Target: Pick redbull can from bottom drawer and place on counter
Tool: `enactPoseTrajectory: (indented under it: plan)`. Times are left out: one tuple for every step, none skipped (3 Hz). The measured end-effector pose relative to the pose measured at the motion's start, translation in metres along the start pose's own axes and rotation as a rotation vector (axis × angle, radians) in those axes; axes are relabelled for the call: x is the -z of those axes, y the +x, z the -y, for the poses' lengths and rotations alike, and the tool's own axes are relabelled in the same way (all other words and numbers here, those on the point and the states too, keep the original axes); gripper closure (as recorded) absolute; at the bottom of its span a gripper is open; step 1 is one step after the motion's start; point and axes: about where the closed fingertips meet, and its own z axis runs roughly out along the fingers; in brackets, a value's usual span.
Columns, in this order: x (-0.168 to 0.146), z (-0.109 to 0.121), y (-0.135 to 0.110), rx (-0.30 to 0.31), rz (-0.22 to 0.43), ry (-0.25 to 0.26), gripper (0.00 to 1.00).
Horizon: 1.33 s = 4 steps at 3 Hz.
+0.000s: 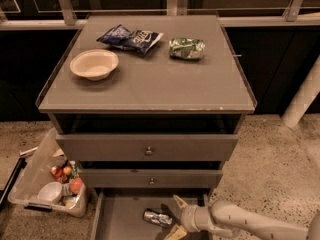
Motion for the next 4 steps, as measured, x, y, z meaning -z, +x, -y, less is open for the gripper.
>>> enactPoseTrajectory:
  plan:
    - [-0.034,-0.001,0.017,-0.008,0.001,0.001,0.0]
    - [-0.061,-0.004,0.032,0.002,0.008,-0.002,0.0]
    - [-0.083,-0.004,0.051,0.033,0.003,0.002,0.0]
    - [-0.096,0.006,0.066,0.056,-0.004,0.018,0.0]
